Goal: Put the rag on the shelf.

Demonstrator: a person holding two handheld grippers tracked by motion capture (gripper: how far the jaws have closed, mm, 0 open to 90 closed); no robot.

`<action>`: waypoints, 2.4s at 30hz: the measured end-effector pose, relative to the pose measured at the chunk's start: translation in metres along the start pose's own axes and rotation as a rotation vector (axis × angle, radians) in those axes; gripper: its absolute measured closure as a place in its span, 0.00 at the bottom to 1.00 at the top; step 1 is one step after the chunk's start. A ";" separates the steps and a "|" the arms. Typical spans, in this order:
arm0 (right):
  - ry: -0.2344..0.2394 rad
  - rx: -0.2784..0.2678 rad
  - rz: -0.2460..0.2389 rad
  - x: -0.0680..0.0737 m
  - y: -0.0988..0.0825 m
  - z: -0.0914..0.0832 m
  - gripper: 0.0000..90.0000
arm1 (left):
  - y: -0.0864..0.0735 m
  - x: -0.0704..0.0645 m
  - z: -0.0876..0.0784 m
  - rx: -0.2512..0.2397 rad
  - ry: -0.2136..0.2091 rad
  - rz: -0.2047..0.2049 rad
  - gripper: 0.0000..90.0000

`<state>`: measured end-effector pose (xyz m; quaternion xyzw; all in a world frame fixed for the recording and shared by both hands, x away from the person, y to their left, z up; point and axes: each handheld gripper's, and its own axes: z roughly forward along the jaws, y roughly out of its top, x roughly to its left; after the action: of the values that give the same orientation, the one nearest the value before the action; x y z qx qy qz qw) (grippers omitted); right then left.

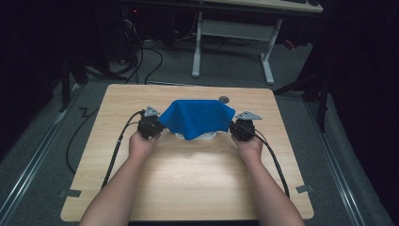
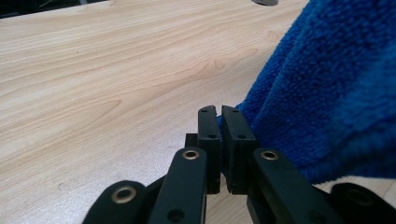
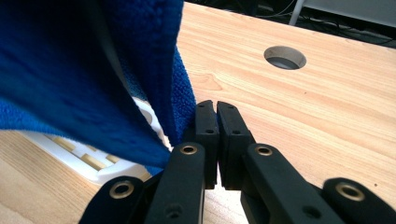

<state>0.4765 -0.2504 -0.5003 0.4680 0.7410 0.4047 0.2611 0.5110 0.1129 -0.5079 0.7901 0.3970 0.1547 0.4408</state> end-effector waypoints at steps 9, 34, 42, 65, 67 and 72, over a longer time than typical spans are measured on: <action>-0.005 -0.016 -0.008 0.001 0.004 -0.005 0.88 | 0.000 0.004 -0.008 -0.014 0.029 -0.020 0.80; -0.048 -0.110 0.018 -0.015 0.037 -0.038 0.59 | 0.027 0.024 -0.063 -0.100 0.121 -0.025 0.63; -0.066 -0.117 0.000 -0.012 0.041 -0.041 0.55 | 0.028 0.023 -0.068 -0.103 0.123 -0.019 0.63; -0.067 -0.097 -0.039 -0.001 0.019 -0.082 0.48 | -0.018 0.008 -0.098 -0.093 0.103 -0.064 0.57; -0.064 -0.125 -0.049 0.002 0.013 -0.090 0.48 | -0.026 0.001 -0.103 -0.091 0.098 -0.057 0.56; -0.057 -0.100 -0.062 0.009 0.000 -0.102 0.45 | -0.043 -0.013 -0.117 -0.096 0.078 -0.048 0.55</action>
<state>0.3950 -0.2783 -0.4456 0.4427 0.7262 0.4194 0.3174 0.4124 0.1827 -0.4755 0.7515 0.4249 0.1935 0.4661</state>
